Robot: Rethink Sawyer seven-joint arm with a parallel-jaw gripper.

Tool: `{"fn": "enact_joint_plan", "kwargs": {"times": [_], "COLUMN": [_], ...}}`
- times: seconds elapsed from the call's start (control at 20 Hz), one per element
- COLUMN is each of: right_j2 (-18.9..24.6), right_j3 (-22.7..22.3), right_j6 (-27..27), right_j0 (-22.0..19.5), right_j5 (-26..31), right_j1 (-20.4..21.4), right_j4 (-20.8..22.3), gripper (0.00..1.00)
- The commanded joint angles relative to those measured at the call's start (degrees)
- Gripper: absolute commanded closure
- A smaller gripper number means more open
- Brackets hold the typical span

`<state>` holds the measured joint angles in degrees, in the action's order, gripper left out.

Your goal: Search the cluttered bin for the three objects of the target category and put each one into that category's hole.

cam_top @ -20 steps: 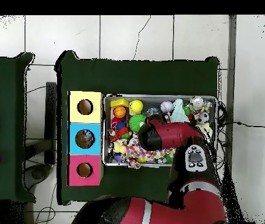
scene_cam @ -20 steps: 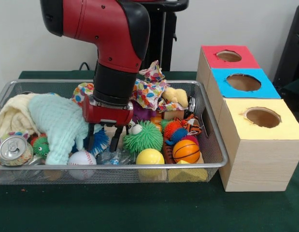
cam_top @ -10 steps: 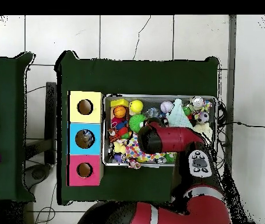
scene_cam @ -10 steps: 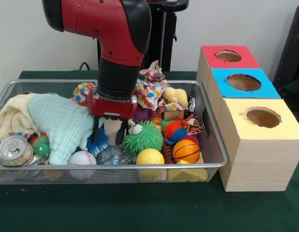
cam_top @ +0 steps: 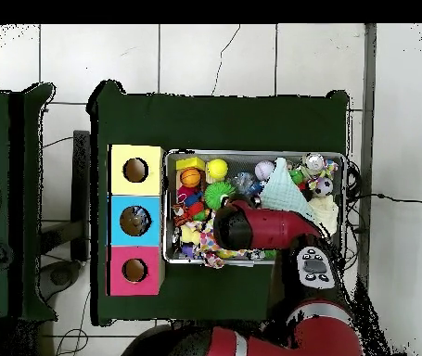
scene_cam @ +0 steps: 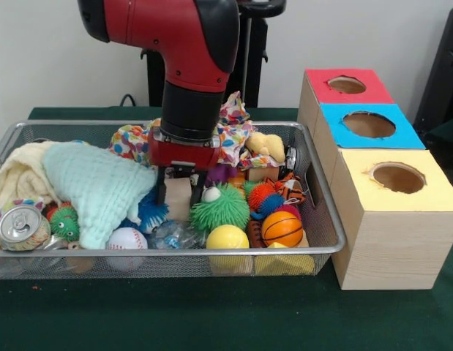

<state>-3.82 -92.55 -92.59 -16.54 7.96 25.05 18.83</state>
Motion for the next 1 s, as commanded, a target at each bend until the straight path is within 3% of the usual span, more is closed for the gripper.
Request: {"fn": "enact_joint_plan", "kwargs": {"times": [0.05,0.55,0.75,1.0], "right_j2": [1.90,-2.95,-8.67,-10.39], "right_j3": [-3.36,0.21,3.59,6.01], "right_j6": [-13.23,-13.61,-12.69,-11.06], "right_j0": [2.14,6.48,11.08,11.49], "right_j5": [-1.02,-4.65,-7.67,-10.82], "right_j1": [-2.20,-6.98,-10.24,-13.56], "right_j4": [-4.23,-6.16,-6.59,-7.47], "gripper": [0.00,0.00,0.00,0.00]}}
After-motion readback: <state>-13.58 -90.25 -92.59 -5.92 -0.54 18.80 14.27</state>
